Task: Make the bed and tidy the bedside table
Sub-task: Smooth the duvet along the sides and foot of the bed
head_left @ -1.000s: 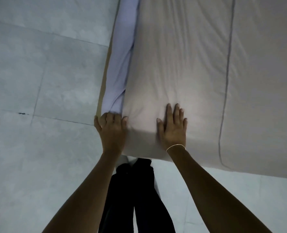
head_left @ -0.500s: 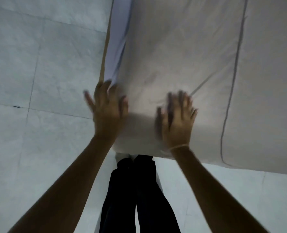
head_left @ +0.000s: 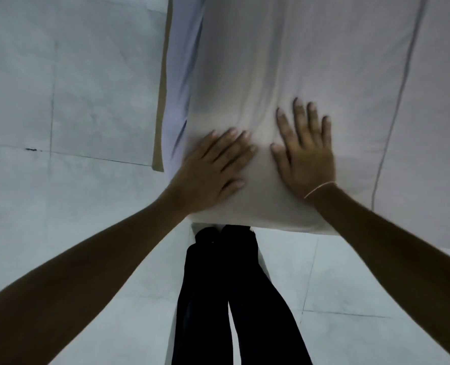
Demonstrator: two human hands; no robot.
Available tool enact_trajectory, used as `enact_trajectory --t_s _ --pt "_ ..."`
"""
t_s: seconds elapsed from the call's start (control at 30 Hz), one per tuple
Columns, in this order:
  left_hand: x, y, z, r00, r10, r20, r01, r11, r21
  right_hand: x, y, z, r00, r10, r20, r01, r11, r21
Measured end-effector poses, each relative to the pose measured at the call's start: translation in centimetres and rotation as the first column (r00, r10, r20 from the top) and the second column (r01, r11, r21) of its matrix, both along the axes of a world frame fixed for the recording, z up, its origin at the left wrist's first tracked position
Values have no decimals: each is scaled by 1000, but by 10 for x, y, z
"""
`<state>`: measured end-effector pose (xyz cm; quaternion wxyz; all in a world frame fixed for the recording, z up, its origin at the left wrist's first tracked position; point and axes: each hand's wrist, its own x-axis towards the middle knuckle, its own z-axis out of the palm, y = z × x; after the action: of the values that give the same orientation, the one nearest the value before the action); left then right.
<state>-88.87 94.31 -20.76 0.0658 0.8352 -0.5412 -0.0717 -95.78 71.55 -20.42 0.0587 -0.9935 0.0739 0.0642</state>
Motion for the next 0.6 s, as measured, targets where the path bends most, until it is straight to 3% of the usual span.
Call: enact_trajectory --t_s 0.17,0.33,0.4,0.5,0.6 --pt "-51 69 6 992 -62 -108 64 998 14 -79 76 -8 985 171 -26 -169 983 69" --pt "-22 54 23 986 40 -162 -53 996 -74 -86 81 2 947 318 38 -320 927 194" --pt "3 29 26 986 109 -125 -122 987 -106 -62 60 8 968 228 107 -248 941 230" --pt "42 -18 26 979 190 -69 -198 970 -141 -17 18 18 984 -21 179 -12 984 179" --pt "69 -59 23 956 291 -38 -293 953 -71 18 -25 17 963 -233 138 206 961 187"
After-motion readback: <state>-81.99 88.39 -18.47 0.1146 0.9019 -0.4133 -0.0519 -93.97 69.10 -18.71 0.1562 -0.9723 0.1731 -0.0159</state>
